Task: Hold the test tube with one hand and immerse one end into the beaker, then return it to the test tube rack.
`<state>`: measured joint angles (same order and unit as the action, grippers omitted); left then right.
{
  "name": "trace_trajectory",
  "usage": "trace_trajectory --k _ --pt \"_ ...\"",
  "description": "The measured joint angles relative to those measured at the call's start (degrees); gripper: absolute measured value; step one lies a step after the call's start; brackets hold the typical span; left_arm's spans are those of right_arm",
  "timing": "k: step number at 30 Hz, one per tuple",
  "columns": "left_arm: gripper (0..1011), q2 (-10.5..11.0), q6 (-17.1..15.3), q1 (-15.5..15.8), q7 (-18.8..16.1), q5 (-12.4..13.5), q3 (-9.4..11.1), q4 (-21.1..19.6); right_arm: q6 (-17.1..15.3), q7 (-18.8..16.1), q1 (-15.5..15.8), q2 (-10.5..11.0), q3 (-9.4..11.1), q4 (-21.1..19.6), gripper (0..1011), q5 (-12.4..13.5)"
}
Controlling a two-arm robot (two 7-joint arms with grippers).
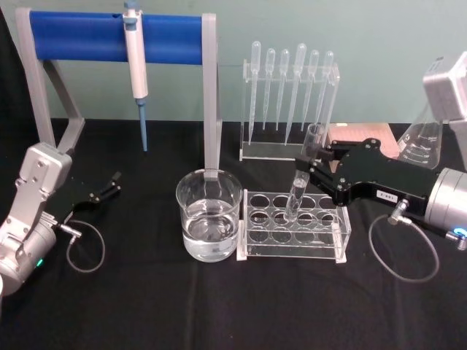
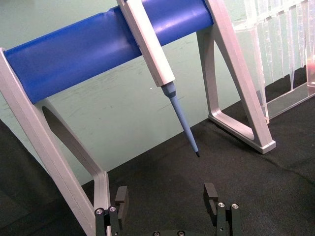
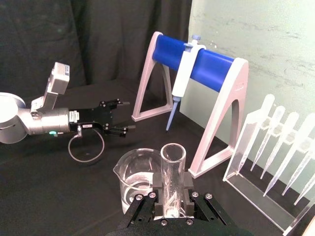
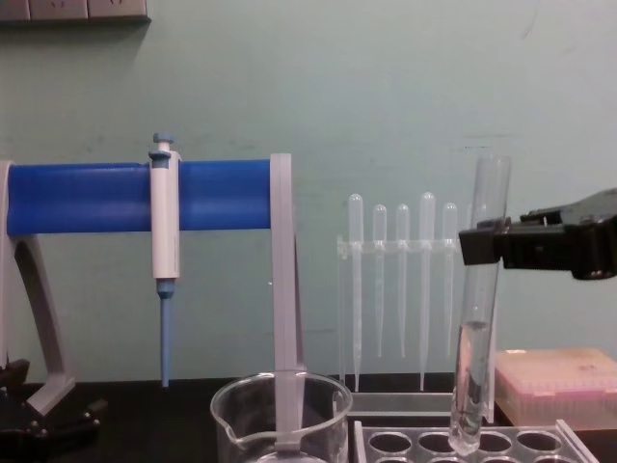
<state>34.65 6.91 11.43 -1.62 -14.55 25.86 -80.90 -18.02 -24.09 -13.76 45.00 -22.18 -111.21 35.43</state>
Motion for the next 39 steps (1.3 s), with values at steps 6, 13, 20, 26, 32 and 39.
trace_trajectory --k 6,13,20,26,32,39 --pt "1000 0.00 0.00 0.00 0.00 0.00 0.00 0.00 0.60 0.11 -0.21 -1.17 -0.70 1.33 222 -0.90" --pt "1000 0.00 0.00 0.00 0.00 0.00 0.00 0.00 1.22 0.05 -0.70 -2.28 -1.25 2.76 222 -1.97" --pt "1000 0.00 0.00 0.00 0.00 0.00 0.00 0.00 1.96 -0.50 -1.76 -3.77 -2.05 4.93 222 -3.41" --pt "1000 0.00 0.00 0.00 0.00 0.00 0.00 0.00 2.49 -0.88 -2.30 -4.84 -2.48 6.70 222 -4.45" --pt "1000 0.00 0.00 0.00 0.00 0.00 0.00 0.00 3.24 -1.23 -2.32 -5.82 -2.68 8.60 222 -5.10" --pt "1000 0.00 0.00 0.00 0.00 0.00 0.00 0.00 4.01 -1.72 -2.11 -6.97 -3.19 10.66 222 -5.99"
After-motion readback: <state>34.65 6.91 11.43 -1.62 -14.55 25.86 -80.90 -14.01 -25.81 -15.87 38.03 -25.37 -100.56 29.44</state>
